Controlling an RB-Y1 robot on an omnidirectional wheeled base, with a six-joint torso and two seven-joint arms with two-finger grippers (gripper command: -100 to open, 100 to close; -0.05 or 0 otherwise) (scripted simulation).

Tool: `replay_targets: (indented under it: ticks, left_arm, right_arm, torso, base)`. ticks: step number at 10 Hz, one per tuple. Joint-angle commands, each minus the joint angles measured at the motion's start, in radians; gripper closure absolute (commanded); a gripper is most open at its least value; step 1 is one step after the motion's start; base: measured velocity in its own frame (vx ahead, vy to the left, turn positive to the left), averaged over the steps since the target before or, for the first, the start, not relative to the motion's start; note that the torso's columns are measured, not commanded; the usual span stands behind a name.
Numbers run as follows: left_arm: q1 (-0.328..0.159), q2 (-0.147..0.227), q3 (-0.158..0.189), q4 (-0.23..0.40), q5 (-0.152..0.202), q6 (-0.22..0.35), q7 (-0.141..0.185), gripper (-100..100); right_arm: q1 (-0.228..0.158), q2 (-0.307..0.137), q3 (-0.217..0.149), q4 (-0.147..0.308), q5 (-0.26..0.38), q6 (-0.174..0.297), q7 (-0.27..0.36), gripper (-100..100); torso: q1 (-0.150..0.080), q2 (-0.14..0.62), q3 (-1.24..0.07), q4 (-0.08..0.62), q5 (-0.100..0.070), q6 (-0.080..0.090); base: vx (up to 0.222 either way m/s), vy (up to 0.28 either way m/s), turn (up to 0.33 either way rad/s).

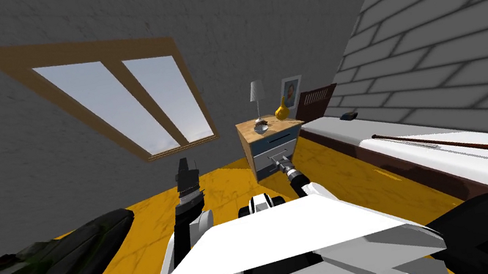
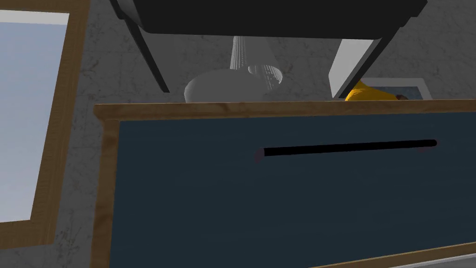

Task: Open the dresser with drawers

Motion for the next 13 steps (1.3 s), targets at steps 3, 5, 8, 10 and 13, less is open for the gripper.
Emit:
replay_targets:
  ticks: [3,5,8,10,13]
  left_arm:
    - [0.0,0.0,0.0,0.0,0.0,0.0,0.0,0]
    - [0.0,0.0,0.0,0.0,0.0,0.0,0.0,0]
    - [0.0,0.0,0.0,0.0,0.0,0.0,0.0,0]
    - [0.0,0.0,0.0,0.0,0.0,0.0,0.0,0]
    - [0.0,0.0,0.0,0.0,0.0,0.0,0.0,0]
  right_arm:
    - [-0.01,-0.011,0.025,0.05,0.132,0.114,0.045,-100]
    - [-0.013,-0.015,0.035,0.074,0.2,0.152,0.066,-100]
    - [-0.017,-0.019,0.044,0.1,0.282,0.216,0.087,-100]
    - [-0.017,-0.019,0.044,0.1,0.316,0.223,0.087,-100]
    - [-0.021,-0.024,0.054,0.126,0.387,0.274,0.107,-100]
  torso:
    - [0.002,0.001,0.001,0.0,0.001,0.0]
    - [0.0,0.0,0.0,0.0,0.0,0.0]
    - [0.002,0.002,0.001,0.0,0.0,0.0]
    - [0.0,0.0,0.0,0.0,0.0,0.0]
    - [0.0,0.0,0.0,0.0,0.0,0.0]
  base:
    - [0.027,-0.034,0.099]
    - [0.035,-0.043,0.159]
    - [0.021,-0.033,0.092]
    - [0.016,-0.032,0.049]
    - [0.022,-0.034,0.094]
